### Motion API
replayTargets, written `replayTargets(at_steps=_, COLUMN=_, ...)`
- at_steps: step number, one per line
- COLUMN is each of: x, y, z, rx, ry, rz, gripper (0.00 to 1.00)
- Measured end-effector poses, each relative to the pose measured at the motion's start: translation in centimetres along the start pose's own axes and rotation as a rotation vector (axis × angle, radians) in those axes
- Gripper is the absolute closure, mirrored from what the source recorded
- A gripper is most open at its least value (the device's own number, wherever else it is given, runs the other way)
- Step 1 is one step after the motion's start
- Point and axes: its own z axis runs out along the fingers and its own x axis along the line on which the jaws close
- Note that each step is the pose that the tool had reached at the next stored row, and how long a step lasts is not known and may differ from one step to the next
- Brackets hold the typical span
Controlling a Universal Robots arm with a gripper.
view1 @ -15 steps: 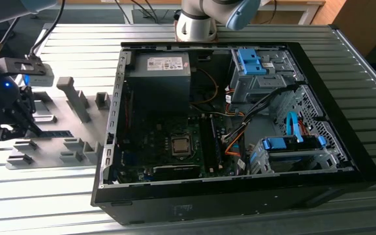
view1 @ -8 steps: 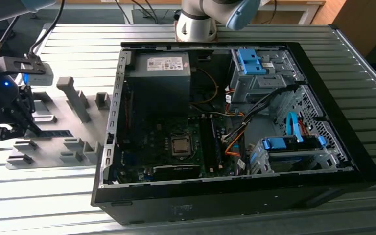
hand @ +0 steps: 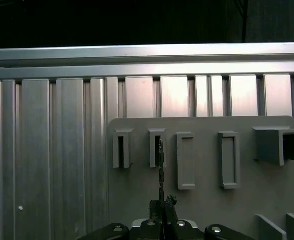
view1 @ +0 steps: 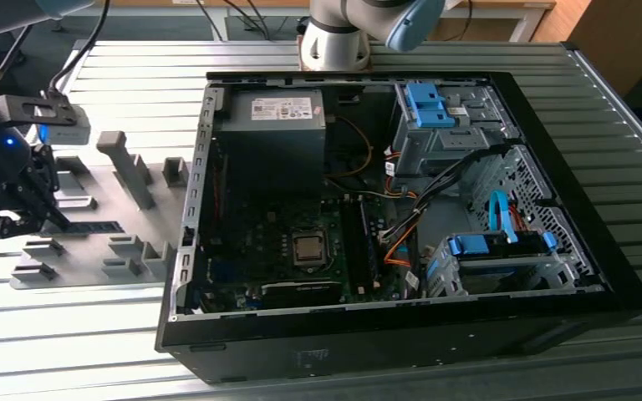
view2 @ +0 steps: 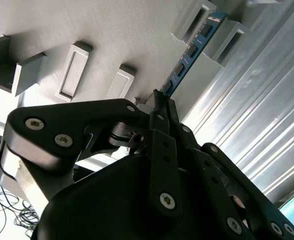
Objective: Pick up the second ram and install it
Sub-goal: 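Pick up the second ram and move it above second insertion slot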
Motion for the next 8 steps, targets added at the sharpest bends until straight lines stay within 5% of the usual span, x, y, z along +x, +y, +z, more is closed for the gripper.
replayTargets(at_steps=8, x=-0.01, y=0.00, z=-0.36, rx=-0.0001, ry=0.0001, rz=0.000, gripper=0.86)
